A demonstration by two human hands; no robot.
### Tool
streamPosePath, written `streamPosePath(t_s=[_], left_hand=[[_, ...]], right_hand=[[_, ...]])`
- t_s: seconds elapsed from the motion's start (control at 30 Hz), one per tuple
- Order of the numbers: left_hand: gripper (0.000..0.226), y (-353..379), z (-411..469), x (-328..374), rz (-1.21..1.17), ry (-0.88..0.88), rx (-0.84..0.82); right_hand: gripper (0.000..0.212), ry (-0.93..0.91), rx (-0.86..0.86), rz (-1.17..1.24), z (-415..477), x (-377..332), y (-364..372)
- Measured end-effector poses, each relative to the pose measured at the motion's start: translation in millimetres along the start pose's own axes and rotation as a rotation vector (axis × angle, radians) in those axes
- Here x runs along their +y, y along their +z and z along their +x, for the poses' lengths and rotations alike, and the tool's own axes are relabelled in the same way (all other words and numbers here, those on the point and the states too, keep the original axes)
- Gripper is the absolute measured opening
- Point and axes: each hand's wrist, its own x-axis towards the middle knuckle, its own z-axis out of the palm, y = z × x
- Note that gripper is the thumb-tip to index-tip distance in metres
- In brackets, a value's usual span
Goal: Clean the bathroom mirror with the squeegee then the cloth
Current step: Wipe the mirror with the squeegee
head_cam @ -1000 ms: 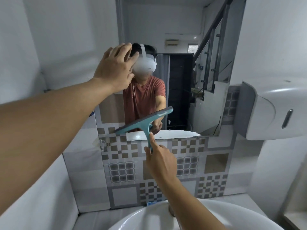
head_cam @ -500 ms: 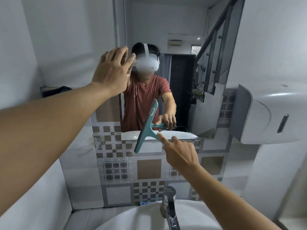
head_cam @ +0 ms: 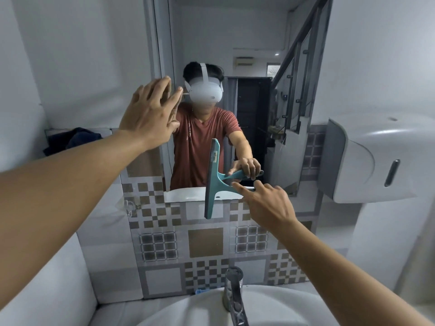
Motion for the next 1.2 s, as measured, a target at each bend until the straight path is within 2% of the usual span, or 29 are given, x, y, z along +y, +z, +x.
streamPosePath(t_s=[0.17, 0.4, 0.7, 0.83, 1.2], left_hand=[[0.084, 2, -1, 0, -0.025, 0.008, 0.017], [0.084, 3, -1, -1, -0.055, 0.030, 0.048], [0.084, 6, -2, -4, -0.078, 0.044, 0.052], [0.085, 7, -2, -5, -0.100, 0.049, 0.060], [0.086, 8, -3, -4, -0.160, 0.044, 0.098]], right_hand=[[0.057, 0.040, 0.023, 0.002, -12, 26, -3], [0.062, 0.186, -0.006, -0.028, -35, 60, -1], [0.059, 0.329, -0.054, 0.044, -46, 57, 10], [0.056, 0.512, -0.088, 0.188, -61, 50, 12], [0.051, 0.800, -0.148, 0.571, -81, 22, 31]])
